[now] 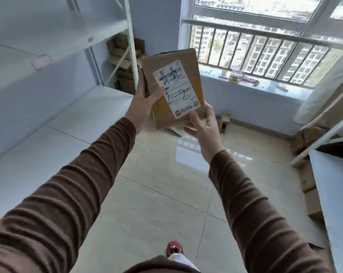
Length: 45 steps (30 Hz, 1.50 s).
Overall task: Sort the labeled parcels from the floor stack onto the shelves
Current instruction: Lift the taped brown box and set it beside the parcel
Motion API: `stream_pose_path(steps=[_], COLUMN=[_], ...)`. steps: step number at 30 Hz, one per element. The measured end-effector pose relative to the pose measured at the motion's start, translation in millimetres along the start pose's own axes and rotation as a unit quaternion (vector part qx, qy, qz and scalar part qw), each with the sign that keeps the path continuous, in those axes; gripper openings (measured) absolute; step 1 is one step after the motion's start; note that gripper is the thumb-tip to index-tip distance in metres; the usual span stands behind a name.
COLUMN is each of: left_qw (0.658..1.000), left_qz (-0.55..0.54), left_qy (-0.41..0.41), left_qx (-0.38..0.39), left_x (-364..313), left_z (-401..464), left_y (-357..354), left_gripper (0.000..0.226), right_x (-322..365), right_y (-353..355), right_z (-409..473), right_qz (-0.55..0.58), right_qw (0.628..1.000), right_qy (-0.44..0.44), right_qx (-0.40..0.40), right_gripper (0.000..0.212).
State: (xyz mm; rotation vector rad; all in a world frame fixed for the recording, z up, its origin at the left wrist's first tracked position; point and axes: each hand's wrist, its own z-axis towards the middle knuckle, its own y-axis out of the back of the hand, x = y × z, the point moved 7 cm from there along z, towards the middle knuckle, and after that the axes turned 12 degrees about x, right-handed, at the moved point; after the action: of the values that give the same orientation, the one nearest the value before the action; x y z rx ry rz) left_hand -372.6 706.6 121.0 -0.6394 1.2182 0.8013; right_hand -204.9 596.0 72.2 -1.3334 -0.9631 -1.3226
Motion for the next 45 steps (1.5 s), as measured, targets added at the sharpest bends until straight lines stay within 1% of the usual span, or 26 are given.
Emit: stream_pose_path(steps=[4,6,8,10,14,21,25,29,31,32,36,39,45], left_qw=[0.998,0.995,0.989,0.977,0.949,0.906,0.887,0.873,0.867,0.865,0.859,0.852,0.841], left_qz=[0.037,0.058,0.093,0.140,0.196,0.228,0.251,0.268,0.263,0.260,0.267,0.267,0.263], left_qy=[0.023,0.034,0.043,0.054,0.078,0.091,0.078,0.074,0.070,0.065,0.059,0.071,0.100], left_qx=[-0.034,-0.070,-0.108,-0.152,-0.233,-0.345,-0.380,-0.401,-0.418,-0.424,-0.432,-0.445,-0.461], left_x=[15.1,17.2,15.5,12.2,-0.6,-45.2,-71.7,-90.9,-97.9,-101.2,-107.8,-101.6,-79.8], left_z=[1.6,-1.8,-9.5,-22.1,-61.9,-146.7,-193.6,-226.2,-238.8,-243.5,-252.3,-261.7,-268.2], left_y=[52.0,78.6,103.2,130.0,186.4,296.9,357.6,409.1,433.9,448.1,490.5,520.4,569.5], left_gripper=[0.084,0.084,0.081,0.080,0.088,0.091,0.098,0.106,0.110,0.108,0.092,0.092,0.096], right_x=[-6.8,-7.7,-11.5,-14.7,-18.9,-17.5,-21.4,-23.2,-27.4,-28.9,-19.9,-17.8,-52.1], right_y=[-44.0,-67.3,-92.1,-120.3,-193.9,-355.0,-443.8,-514.3,-545.0,-561.1,-607.3,-633.8,-680.3], right_z=[57.7,83.2,104.4,120.5,140.8,149.9,149.4,151.5,158.6,163.6,173.3,177.0,205.6], right_qz=[0.024,0.019,0.019,0.015,-0.001,-0.028,-0.047,-0.079,-0.087,-0.088,-0.100,-0.115,-0.174], right_qw=[0.996,0.992,0.987,0.980,0.960,0.916,0.902,0.900,0.897,0.896,0.887,0.876,0.851], right_qy=[-0.009,-0.013,-0.020,-0.021,-0.014,0.028,0.061,0.092,0.103,0.107,0.116,0.118,0.140], right_qx=[0.085,0.121,0.159,0.198,0.280,0.400,0.425,0.419,0.421,0.422,0.436,0.453,0.476], right_gripper=[0.044,0.039,0.039,0.043,0.046,0.050,0.048,0.053,0.049,0.046,0.041,0.043,0.032])
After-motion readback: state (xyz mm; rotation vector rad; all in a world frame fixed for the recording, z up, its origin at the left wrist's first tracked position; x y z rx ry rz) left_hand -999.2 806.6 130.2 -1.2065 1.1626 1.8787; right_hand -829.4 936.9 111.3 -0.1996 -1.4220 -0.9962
